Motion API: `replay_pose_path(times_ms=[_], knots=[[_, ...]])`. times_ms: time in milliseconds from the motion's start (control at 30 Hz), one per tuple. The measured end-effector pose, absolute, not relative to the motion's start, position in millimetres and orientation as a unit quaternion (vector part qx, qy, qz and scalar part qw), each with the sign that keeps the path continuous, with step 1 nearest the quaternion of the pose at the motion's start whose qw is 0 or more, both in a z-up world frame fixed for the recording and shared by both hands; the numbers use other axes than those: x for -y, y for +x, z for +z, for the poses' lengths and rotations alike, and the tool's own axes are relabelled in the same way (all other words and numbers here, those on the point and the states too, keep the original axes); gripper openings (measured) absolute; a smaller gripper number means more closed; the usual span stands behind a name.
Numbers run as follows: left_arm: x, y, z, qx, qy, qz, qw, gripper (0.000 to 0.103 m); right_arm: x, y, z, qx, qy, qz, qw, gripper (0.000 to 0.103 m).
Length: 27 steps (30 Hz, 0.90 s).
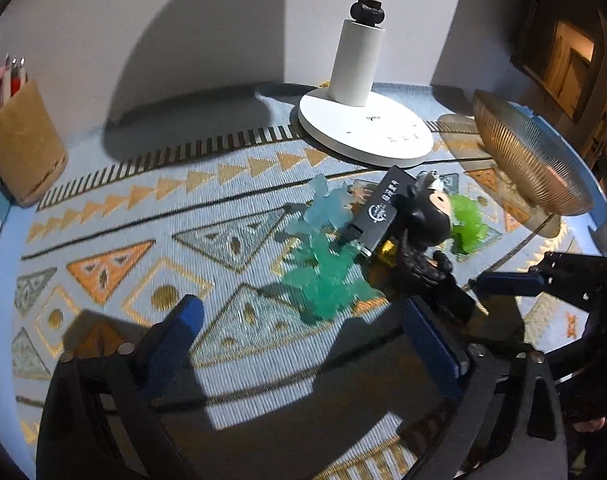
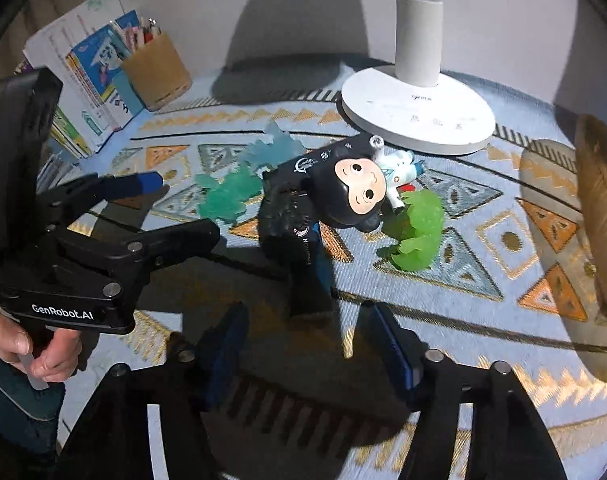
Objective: Organize rigid objects
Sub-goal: 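Grasp the green translucent figure with the left gripper while the right grasps the black lighter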
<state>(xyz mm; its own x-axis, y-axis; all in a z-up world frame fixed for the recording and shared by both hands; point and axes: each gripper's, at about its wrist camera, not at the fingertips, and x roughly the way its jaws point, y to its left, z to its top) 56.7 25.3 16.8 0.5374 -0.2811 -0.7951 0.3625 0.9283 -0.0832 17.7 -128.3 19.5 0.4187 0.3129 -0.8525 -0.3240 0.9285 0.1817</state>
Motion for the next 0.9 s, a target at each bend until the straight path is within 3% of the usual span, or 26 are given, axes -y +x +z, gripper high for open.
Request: replay_pose_path(times_ms=[167, 300, 400, 467, 900], knots=[[-19, 69, 11, -0.455, 0.041, -0.194, 0.868, 0.086, 120, 22, 20, -0.488, -0.039, 0.176, 0.854, 0.055], [-9, 72, 8, -0.458, 0.057, -0.193, 0.866, 0.075, 112, 23, 20, -0.472, -0.068, 0.158, 0.865, 0.044], [-7, 71, 10, -0.451, 0.06, -0.195, 0.869, 0.051, 109, 24, 20, -0.463, -0.071, 0.164, 0.868, 0.034], [-6, 69, 12, -0.447, 0.059, -0.198, 0.87, 0.05, 106, 24, 20, -0.459, -0.072, 0.168, 0.869, 0.023], [-3, -9, 30, -0.424, 0.037, -0.216, 0.879, 0.049, 165, -50, 29, -0.452, -0.035, 0.149, 0.879, 0.023]])
